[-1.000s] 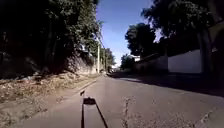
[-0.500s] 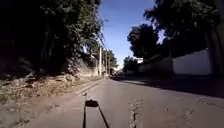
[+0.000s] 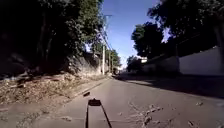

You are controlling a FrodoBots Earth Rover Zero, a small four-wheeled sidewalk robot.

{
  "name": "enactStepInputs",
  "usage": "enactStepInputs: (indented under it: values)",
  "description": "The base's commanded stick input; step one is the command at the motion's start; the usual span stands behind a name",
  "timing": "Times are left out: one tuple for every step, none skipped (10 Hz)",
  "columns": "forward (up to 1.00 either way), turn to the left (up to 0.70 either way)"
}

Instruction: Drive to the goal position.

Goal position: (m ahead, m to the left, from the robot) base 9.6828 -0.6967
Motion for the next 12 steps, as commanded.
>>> enactStepInputs:
  values:
    - [1.0, 0.0]
    - [1.0, 0.0]
    - [1.0, -0.15]
    - [1.0, -0.17]
    - [1.0, -0.18]
    - [1.0, -0.16]
    - [1.0, -0.14]
    - [1.0, -0.08]
    - [1.0, -0.02]
    - [1.0, 0.0]
    - [1.0, 0.0]
    - [1.0, 0.0]
